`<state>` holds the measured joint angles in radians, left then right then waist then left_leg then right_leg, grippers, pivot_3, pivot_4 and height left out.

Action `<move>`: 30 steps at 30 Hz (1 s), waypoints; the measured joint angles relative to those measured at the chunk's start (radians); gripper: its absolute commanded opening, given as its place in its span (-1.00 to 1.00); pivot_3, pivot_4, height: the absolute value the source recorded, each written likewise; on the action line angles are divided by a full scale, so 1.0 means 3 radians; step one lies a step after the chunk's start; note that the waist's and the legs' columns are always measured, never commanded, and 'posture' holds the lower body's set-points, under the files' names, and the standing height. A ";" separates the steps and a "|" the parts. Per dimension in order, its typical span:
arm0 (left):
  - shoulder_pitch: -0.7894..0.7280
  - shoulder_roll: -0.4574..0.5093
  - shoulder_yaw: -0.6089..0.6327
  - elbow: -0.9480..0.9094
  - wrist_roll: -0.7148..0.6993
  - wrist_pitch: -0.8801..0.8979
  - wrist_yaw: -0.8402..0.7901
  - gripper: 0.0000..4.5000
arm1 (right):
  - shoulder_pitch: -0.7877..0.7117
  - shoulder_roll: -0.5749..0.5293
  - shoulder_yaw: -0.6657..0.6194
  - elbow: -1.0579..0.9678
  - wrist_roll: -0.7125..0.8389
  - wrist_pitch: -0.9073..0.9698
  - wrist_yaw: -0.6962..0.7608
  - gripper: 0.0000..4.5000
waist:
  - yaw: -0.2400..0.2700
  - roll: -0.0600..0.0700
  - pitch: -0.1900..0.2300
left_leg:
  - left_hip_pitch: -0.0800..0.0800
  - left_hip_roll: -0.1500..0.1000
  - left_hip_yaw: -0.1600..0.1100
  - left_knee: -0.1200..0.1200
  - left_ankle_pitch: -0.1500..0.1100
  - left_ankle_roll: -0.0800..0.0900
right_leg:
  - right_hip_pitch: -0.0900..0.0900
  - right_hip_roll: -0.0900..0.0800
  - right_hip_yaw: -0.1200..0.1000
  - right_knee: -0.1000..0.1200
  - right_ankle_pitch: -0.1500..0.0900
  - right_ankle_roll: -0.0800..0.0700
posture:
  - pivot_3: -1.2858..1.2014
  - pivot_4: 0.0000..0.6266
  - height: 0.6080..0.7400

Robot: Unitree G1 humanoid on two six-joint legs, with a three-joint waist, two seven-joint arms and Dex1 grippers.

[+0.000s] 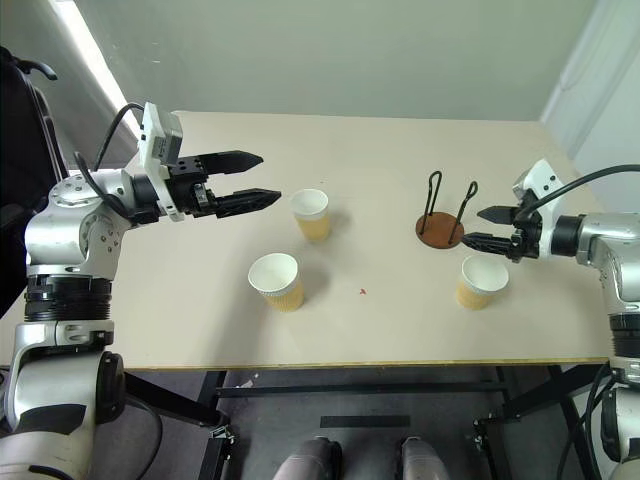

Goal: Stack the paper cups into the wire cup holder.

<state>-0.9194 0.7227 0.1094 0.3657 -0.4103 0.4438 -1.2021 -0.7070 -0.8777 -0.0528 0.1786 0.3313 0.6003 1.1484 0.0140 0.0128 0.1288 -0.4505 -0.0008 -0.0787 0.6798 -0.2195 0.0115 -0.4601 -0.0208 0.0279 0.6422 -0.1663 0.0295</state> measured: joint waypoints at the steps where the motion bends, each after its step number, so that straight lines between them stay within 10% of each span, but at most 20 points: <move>1: 0.0000 0.0000 0.0000 0.0000 0.0000 0.0001 0.0000 1.00 | 0.0008 -0.0001 0.0003 0.0001 -0.0003 0.0000 0.0000 0.50 | 0.0000 0.0000 0.0000 | 0.0000 0.0000 0.0000 0.0000 0.0000 0.0000 | 0.0000 0.0000 0.0000 0.0000 0.0000 0.0000 | 0.03 -0.52 1.00; 30: 0.0016 -0.0015 -0.0014 -0.0025 0.0002 0.0004 0.0010 1.00 | -0.0158 0.0471 0.0041 0.0308 -0.0108 0.0501 -0.0884 0.50 | 0.0000 0.0000 0.0000 | 0.0003 0.0000 0.0000 0.0000 0.0000 0.0001 | 0.0001 0.0000 0.0000 0.0000 0.0001 0.0001 | 0.03 -0.52 1.00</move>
<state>-0.9146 0.7183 0.1050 0.3581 -0.4095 0.4451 -1.1991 -0.7545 -0.7366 -0.0407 0.2710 0.2987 0.7507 0.8832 0.0140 0.0129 0.1288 -0.4496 -0.0007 -0.0787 0.6798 -0.2195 0.0117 -0.4597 -0.0209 0.0279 0.6423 -0.1661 0.0297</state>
